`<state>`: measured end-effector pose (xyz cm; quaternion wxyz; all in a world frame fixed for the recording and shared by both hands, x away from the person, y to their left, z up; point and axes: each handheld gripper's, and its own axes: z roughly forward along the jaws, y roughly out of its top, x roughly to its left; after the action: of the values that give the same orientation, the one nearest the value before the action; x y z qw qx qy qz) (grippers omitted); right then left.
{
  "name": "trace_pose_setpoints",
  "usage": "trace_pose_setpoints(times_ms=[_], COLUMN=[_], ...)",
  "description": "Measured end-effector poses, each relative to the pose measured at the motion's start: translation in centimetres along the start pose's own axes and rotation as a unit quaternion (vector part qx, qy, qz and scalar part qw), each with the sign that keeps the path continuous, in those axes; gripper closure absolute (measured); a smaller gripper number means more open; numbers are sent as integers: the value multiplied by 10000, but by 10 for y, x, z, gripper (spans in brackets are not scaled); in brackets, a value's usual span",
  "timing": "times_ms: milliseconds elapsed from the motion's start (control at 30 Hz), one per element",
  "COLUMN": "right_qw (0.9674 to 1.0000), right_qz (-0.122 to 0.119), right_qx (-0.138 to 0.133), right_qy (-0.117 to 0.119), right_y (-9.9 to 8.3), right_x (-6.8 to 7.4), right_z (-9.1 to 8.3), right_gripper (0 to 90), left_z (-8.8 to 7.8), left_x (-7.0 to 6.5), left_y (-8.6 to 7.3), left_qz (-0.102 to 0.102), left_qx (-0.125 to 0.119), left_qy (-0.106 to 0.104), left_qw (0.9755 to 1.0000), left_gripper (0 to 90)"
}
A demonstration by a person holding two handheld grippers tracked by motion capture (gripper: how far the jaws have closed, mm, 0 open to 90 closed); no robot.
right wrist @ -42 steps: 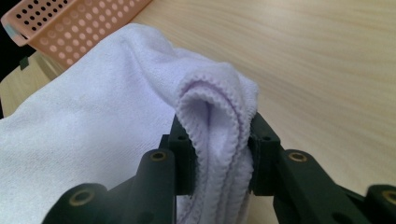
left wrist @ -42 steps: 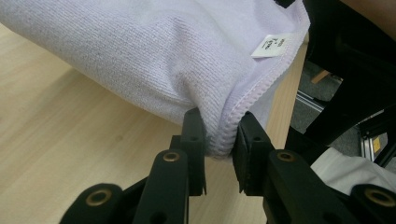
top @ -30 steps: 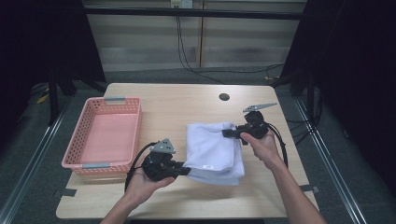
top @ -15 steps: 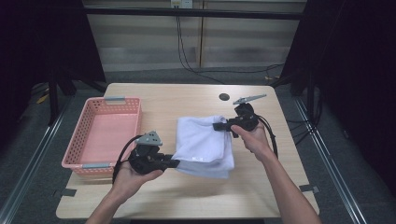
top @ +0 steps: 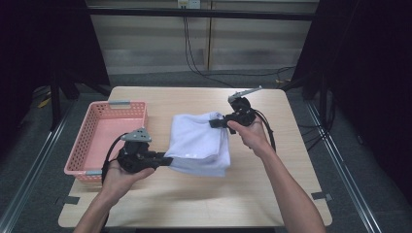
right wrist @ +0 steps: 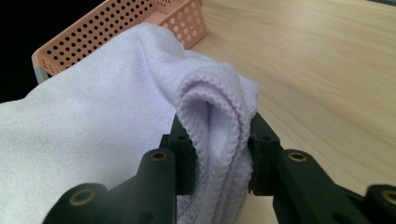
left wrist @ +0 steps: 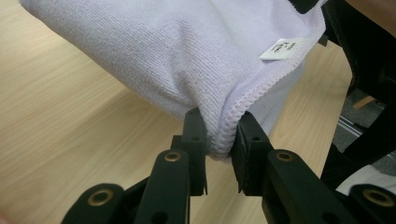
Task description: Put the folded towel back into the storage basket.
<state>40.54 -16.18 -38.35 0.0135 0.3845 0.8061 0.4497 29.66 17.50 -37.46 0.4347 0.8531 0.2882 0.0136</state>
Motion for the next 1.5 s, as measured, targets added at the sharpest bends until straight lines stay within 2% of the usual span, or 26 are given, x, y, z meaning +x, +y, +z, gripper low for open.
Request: trace_pose_setpoints(times_ms=[233, 400, 567, 1033, 1233, 1500], right_qw=[9999, 9996, 9993, 9979, 9973, 9961], right_qz=[-125, -197, -267, -432, -472, -551], right_qx=[16, 8, 19, 102, 164, 247], right_qy=[117, 179, 249, 470, 539, 645], right_y=[23, 34, 52, 91, 106, 126], right_x=[9, 17, 26, 53, 66, 86], right_z=[20, 30, 40, 74, 88, 113], right_gripper=[684, 686, 686, 687, 688, 688], left_z=[-20, -33, -48, -90, -109, -138], left_x=[13, 21, 27, 47, 52, 66], left_y=[-6, -10, -16, -36, -40, -52], left_qz=[-93, -178, -211, -476, -487, -677], left_qx=[-74, -128, -342, -628, -662, -782], left_qy=[253, 315, 382, 679, 799, 981], left_qw=[9996, 9993, 9985, 9946, 9934, 9898], left_gripper=[770, 773, 774, 779, 779, 780])
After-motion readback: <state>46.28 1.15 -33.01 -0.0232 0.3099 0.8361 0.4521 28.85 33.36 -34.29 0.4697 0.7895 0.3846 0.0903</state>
